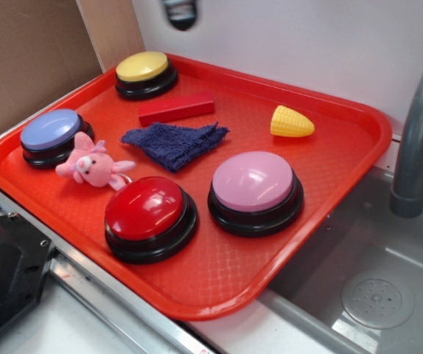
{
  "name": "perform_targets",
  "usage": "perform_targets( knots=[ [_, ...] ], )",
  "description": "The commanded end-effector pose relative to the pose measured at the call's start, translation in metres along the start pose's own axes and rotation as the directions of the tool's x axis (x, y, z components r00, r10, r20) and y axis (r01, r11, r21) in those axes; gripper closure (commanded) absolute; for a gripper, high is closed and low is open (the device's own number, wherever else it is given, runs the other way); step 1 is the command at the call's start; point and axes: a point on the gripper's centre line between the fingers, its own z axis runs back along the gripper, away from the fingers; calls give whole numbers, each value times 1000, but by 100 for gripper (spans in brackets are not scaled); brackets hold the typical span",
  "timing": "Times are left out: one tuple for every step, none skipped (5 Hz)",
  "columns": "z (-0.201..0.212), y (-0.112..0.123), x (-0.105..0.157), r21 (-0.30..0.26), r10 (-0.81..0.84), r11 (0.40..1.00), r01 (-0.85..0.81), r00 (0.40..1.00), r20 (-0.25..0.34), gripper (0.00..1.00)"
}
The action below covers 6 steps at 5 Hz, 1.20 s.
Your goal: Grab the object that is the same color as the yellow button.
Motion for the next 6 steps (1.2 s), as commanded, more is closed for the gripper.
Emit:
perform_targets(
  knots=[
    [-45,-1,43,32,-110,993,111,994,-18,0],
    [-75,-3,40,33,-142,989,145,986,-82,0],
    [-86,-4,40,53,-168,983,177,977,-131,0],
    [-104,-1,41,67,-213,972,226,965,-155,0],
    [-120,4,39,76,-219,969,235,959,-178,0],
    [-136,7,43,60,-236,966,252,953,-192,0]
  ],
)
